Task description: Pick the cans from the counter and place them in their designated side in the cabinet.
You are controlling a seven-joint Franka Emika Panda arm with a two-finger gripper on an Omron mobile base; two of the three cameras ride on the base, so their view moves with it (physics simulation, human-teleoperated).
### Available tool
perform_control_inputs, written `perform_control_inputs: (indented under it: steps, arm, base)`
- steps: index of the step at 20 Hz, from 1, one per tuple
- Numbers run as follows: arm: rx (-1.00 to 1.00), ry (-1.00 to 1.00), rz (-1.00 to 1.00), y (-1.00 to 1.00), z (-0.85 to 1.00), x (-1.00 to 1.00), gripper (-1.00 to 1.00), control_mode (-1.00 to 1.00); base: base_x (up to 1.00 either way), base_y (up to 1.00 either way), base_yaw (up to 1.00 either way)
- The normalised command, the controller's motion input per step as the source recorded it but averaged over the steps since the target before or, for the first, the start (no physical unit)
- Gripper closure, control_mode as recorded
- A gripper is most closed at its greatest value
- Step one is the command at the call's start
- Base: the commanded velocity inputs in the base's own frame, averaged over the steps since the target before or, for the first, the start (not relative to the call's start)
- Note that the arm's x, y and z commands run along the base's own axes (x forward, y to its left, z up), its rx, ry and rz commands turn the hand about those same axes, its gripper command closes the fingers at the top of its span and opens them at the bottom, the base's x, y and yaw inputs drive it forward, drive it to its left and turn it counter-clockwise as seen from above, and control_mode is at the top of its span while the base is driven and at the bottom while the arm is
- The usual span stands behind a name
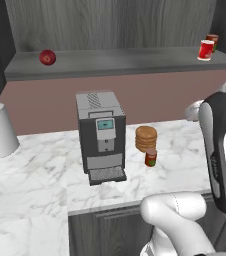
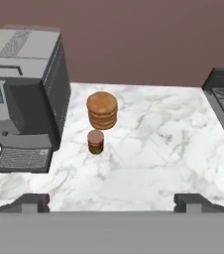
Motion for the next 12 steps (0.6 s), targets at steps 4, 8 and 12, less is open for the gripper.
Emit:
perform_control_inputs:
  steps: [4, 8, 12]
  arm:
    - [0.05, 0.00, 0.03, 0.21, -0.16, -0.26, -1.00, -1.00]
    - [0.04, 0.00, 0.04, 0.15, -0.16, -0.14, -1.00, -1.00]
    - [0.00, 0.00, 0.04, 0.14, -0.17, 0.04, -1.00, -1.00]
  base:
    - [0.00, 0.00, 0.00]
    - [0.00, 0.00, 0.00]
    - [0.00, 0.00, 0.00]
